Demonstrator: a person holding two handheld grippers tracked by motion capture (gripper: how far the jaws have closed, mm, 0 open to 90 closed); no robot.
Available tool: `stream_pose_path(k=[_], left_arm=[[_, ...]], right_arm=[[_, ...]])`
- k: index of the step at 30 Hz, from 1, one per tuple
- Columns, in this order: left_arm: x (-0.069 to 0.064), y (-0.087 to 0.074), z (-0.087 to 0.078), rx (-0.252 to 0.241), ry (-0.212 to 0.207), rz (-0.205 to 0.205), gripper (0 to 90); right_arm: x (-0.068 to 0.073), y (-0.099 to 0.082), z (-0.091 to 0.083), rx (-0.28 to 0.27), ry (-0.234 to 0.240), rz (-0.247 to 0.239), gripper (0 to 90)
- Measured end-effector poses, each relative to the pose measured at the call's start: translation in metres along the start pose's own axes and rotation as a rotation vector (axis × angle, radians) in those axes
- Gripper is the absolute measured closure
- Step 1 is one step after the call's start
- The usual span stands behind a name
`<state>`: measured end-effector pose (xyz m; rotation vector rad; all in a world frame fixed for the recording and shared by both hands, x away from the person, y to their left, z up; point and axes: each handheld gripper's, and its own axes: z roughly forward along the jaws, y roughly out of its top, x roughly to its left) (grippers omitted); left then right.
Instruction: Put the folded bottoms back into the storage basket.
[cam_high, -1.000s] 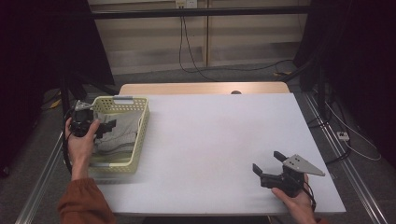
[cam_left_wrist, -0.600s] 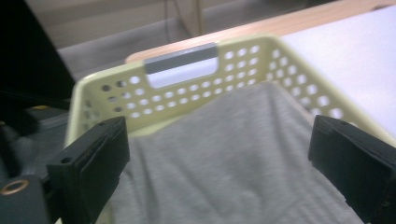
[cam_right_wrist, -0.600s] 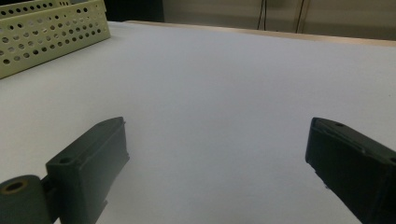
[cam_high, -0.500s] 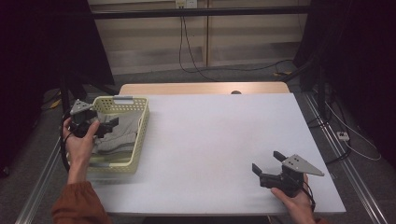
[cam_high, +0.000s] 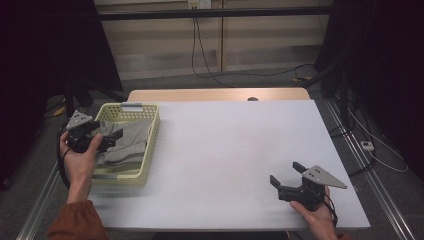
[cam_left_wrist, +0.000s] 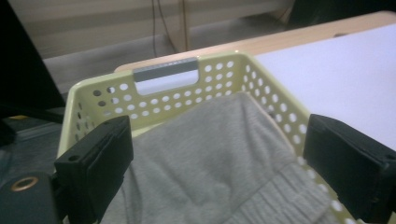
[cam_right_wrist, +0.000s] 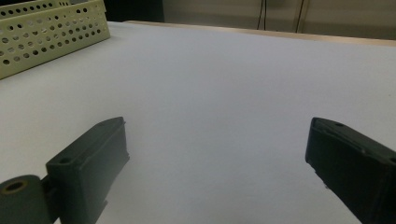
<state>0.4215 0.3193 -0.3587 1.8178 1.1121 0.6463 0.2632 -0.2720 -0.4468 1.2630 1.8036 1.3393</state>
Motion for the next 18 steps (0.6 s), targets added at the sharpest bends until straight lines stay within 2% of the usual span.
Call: stream_pose_path(k=[3,8,10,13,16,18], left_arm=[[-0.001,0.000,-0.004,0.013,0.004,0.020,7.7],[-0.004,-0.003,-0.012,-0.005,-0.031,0.018,6.9],[-0.005,-0.004,-0.015,-0.012,0.001,0.028,8.3],[-0.006,-0.005,-0.016,-0.010,-0.022,0.016,8.0],[-0.008,-0.007,-0.018,0.004,-0.018,0.034,8.0],[-0.010,-0.010,-0.019,0.010,-0.017,0.031,8.0]], right_arm=[[0.000,0.000,0.000,0.003,0.001,-0.005,5.5],[0.001,0.000,0.001,0.005,0.002,-0.005,5.5],[0.001,0.000,0.001,0.004,0.004,-0.005,5.5],[0.001,0.000,0.001,0.004,0.003,-0.004,5.5],[0.001,0.000,0.001,0.005,0.004,-0.004,5.5],[0.001,0.000,0.001,0.006,0.003,-0.004,5.5]])
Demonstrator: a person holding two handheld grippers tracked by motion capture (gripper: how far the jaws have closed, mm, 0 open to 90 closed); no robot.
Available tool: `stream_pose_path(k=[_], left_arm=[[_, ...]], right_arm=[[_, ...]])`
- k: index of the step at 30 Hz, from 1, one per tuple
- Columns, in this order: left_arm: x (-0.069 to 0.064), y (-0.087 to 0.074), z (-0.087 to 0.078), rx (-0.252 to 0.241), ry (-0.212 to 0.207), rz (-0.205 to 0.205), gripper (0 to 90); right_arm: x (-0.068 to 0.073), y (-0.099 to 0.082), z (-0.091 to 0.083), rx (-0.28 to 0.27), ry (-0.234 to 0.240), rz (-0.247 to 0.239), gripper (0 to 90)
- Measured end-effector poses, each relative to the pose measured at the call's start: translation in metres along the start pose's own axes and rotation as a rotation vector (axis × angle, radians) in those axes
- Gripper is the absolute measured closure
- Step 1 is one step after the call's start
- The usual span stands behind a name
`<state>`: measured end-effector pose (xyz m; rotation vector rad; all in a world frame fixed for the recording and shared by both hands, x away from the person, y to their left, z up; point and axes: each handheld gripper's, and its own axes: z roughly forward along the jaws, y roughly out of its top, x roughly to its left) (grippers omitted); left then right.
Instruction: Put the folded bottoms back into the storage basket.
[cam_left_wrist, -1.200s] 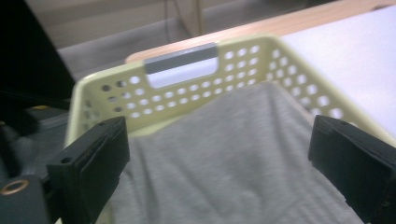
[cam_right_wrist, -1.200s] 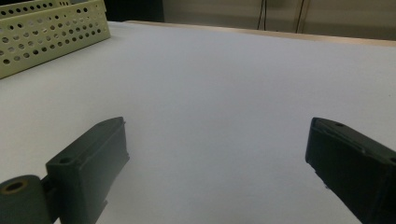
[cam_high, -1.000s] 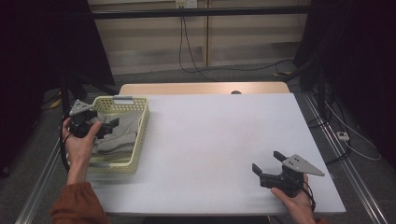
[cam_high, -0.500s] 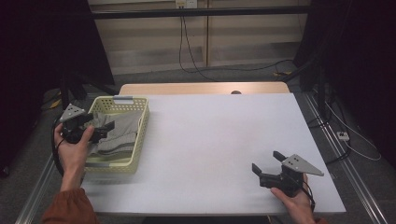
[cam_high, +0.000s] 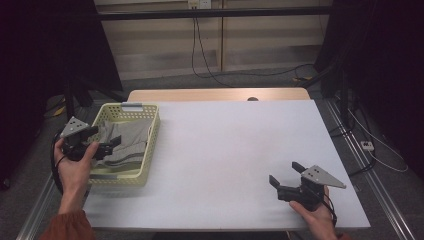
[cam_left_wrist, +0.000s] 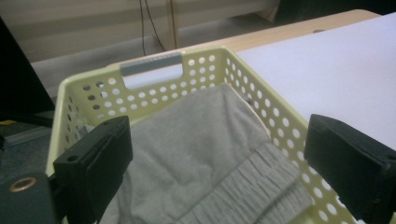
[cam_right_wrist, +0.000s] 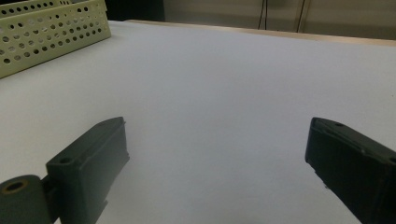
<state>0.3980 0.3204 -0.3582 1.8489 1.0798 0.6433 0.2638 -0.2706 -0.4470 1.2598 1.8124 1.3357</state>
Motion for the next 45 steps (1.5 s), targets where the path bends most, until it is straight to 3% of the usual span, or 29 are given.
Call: stream_pose_path(k=[18,31,41,45], left_arm=[[-0.015,-0.009,-0.016,-0.009,0.014,0.017,8.1],[-0.028,-0.015,-0.029,-0.013,0.019,0.067,8.1],[-0.037,-0.023,-0.038,-0.020,0.015,0.064,8.1],[-0.045,-0.020,-0.041,-0.023,0.059,0.101,8.1]], right_arm=[[0.000,0.000,0.001,-0.001,0.001,-0.001,5.5],[0.001,0.001,0.001,-0.003,0.002,0.000,5.6],[0.002,0.001,0.001,-0.004,0.002,-0.001,5.6],[0.002,0.001,0.001,-0.004,0.001,-0.003,5.5]])
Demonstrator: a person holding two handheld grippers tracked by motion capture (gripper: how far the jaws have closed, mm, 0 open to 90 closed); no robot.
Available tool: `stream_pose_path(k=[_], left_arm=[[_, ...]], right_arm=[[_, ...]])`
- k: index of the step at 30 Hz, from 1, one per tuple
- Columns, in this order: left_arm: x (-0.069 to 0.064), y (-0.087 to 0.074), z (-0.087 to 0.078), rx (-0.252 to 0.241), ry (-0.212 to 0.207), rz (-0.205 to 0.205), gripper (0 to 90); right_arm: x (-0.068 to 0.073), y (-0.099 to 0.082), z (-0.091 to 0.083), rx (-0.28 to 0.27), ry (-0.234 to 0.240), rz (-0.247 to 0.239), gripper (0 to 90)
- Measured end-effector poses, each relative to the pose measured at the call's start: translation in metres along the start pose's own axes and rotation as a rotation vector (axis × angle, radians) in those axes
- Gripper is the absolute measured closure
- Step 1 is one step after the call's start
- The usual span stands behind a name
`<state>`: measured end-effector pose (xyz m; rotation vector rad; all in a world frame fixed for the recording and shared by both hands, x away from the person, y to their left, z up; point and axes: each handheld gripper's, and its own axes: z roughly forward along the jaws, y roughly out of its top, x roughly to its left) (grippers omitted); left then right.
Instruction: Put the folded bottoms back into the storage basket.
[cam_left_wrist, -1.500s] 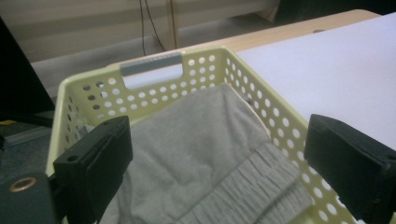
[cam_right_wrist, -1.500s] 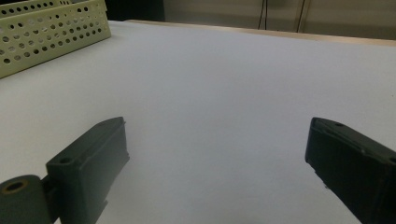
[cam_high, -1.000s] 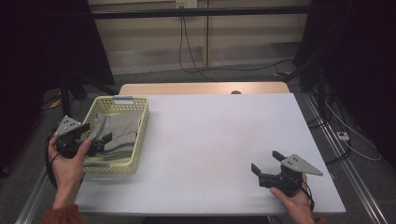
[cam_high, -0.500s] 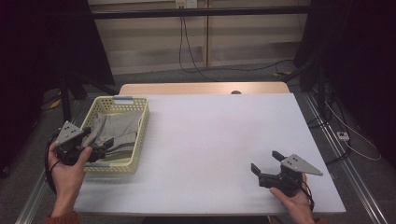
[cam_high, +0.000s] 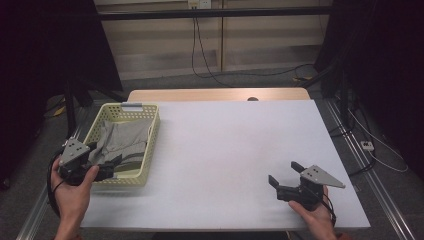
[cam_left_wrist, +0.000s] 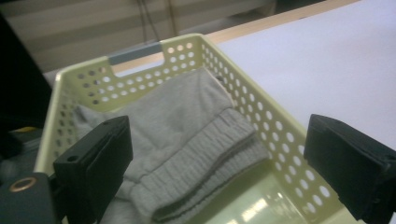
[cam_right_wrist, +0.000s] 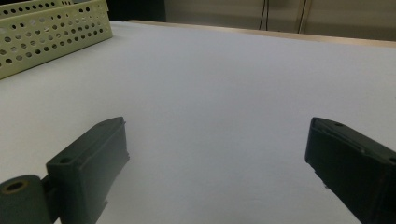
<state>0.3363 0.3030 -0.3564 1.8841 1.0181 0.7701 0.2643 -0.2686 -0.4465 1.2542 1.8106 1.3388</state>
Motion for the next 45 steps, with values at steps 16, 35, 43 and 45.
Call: stream_pose_path(k=[16,35,43,45], left_arm=[[-0.023,0.008,0.010,-0.019,-0.114,-0.020,8.0],[-0.050,0.027,0.023,-0.033,-0.162,0.047,8.0],[-0.062,0.034,0.031,-0.036,-0.173,0.052,8.0],[-0.066,0.035,0.033,-0.042,-0.183,0.057,8.0]], right_arm=[[0.000,0.000,0.000,-0.001,0.002,-0.001,5.6],[0.000,0.000,0.000,-0.002,0.007,-0.004,5.6],[-0.001,0.001,0.001,-0.001,0.013,-0.002,5.6],[0.000,0.001,0.001,-0.001,0.014,-0.001,5.6]])
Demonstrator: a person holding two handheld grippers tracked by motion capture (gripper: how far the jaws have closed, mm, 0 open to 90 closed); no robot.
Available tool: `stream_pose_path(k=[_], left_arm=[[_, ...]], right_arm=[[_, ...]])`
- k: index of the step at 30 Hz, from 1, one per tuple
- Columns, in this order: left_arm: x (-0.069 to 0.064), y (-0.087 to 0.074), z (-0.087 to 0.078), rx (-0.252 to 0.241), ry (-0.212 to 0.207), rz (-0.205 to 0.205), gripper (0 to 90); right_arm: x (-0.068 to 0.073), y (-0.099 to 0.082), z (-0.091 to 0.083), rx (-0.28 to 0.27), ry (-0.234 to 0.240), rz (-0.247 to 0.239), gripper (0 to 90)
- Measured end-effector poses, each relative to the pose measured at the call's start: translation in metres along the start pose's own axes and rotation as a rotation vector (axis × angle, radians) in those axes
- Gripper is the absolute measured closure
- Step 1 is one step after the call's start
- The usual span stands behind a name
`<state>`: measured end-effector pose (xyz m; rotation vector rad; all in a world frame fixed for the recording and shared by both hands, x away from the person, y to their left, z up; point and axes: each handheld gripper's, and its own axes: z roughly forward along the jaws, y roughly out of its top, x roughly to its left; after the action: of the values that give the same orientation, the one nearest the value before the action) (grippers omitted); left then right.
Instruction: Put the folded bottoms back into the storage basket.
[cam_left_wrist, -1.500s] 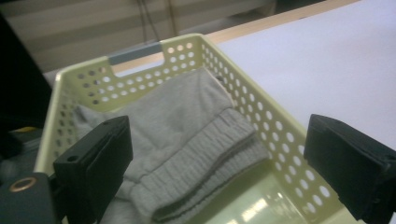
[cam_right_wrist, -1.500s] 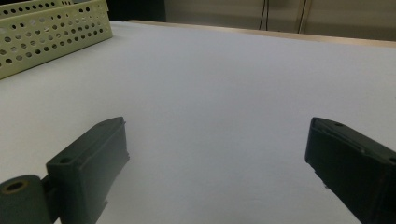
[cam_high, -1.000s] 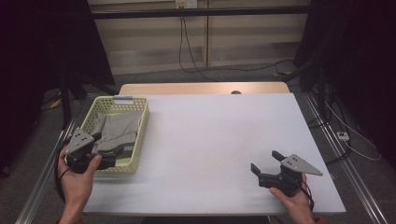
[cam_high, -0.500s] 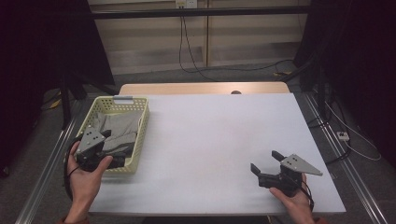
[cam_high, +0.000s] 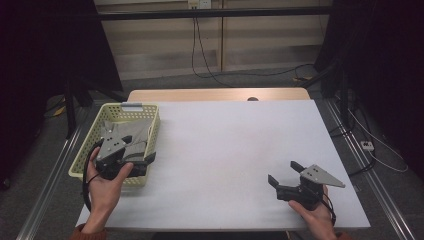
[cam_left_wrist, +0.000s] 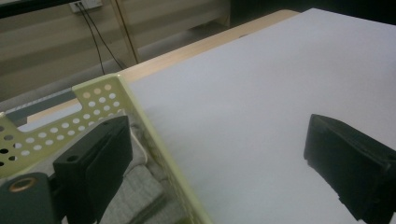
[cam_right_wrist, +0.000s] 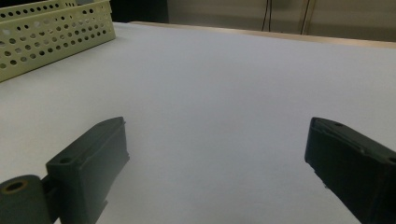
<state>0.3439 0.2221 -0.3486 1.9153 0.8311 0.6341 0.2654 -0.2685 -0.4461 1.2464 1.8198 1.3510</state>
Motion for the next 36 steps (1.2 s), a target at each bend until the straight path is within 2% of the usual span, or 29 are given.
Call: stream_pose_path(k=[6,13,16,25,30,36], left_arm=[[-0.010,0.002,0.010,-0.003,-0.045,-0.004,7.9],[-0.024,0.005,0.022,0.017,-0.046,0.021,8.0],[-0.030,0.005,0.027,0.013,-0.072,0.019,7.9],[-0.044,0.005,0.039,0.021,-0.103,0.037,8.0],[-0.051,0.002,0.045,0.025,-0.124,0.041,8.0],[-0.061,-0.009,0.055,0.043,-0.129,0.045,8.1]], right_arm=[[0.000,0.000,0.000,0.001,0.001,-0.001,5.7],[0.000,0.000,0.000,0.001,0.002,-0.001,5.7],[0.000,0.000,0.000,0.000,0.002,-0.001,5.7],[0.001,0.000,0.000,0.000,0.003,-0.003,5.7],[0.001,0.000,0.000,0.000,0.005,-0.004,5.8],[0.001,0.000,0.000,-0.001,0.005,-0.009,5.8]])
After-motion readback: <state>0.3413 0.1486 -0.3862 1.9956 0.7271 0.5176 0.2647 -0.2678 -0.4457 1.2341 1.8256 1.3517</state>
